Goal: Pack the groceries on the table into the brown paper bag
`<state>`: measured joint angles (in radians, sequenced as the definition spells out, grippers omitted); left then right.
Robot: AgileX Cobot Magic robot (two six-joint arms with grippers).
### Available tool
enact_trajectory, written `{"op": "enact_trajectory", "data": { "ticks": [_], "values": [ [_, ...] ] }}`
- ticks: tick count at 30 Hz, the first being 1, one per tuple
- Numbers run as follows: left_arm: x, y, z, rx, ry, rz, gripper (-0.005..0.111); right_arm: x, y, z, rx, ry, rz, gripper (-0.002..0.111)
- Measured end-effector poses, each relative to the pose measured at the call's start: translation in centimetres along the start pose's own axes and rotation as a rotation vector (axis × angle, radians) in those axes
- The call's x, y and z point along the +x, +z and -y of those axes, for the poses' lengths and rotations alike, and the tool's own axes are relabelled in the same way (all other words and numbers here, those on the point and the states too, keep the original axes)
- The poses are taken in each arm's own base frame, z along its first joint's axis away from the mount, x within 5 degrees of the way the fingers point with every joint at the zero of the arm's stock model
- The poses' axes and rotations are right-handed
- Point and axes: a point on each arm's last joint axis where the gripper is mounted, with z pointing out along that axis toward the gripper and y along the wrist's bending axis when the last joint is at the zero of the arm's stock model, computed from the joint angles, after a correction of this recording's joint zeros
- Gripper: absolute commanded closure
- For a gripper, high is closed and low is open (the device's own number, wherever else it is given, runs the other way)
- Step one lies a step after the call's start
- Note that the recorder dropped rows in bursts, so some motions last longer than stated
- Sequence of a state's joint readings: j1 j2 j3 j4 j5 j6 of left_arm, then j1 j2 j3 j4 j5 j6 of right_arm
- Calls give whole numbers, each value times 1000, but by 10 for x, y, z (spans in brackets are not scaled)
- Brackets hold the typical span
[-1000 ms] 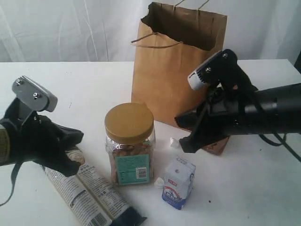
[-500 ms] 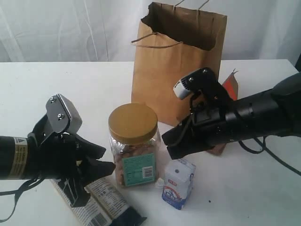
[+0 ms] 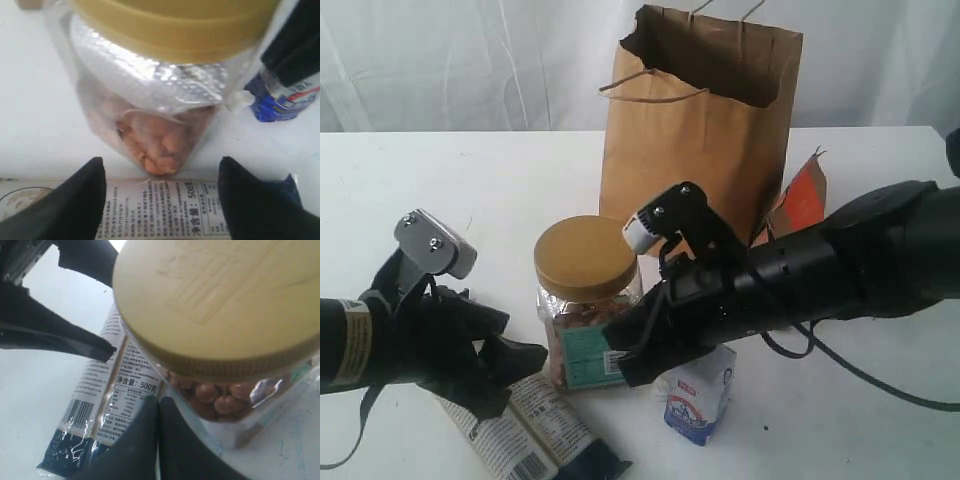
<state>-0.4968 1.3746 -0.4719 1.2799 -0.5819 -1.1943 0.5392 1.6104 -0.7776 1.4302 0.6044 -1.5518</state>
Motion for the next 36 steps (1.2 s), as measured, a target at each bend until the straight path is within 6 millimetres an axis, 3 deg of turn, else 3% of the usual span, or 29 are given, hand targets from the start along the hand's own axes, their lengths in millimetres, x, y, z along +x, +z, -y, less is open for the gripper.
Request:
{"op": "enact_trajectory", "data": {
  "ticks": [3, 6, 8, 13, 18, 27, 33, 36],
  "values": [
    [-1, 0, -3, -28, -51, 7, 40, -4, -8, -3, 15, -11, 13, 108],
    [-1, 0, -3, -30, -57, 9, 40, -14, -36, -6, 184, -53, 30, 108],
    [-1, 0, -3, -31, -52, 9, 40, -8, -42, 2, 306, -41, -7, 108],
    [-1, 0, -3, -31, -44, 9, 40, -1, -12, 18, 341, 70, -65, 108],
    [-1, 0, -3, -33, -40, 8, 40, -14, 13, 7, 270, 41, -82, 108],
    [-1, -12, -16, -214, -75, -29, 40, -23, 25, -11, 210, -5, -85, 108],
    [-11, -14, -5, -97, -65, 67, 40, -13, 44, -16, 178, 28, -130, 108],
    [-8, -14, -9, -151, -65, 40, 40, -17, 49, -18, 171, 25, -126, 108]
  ]
}}
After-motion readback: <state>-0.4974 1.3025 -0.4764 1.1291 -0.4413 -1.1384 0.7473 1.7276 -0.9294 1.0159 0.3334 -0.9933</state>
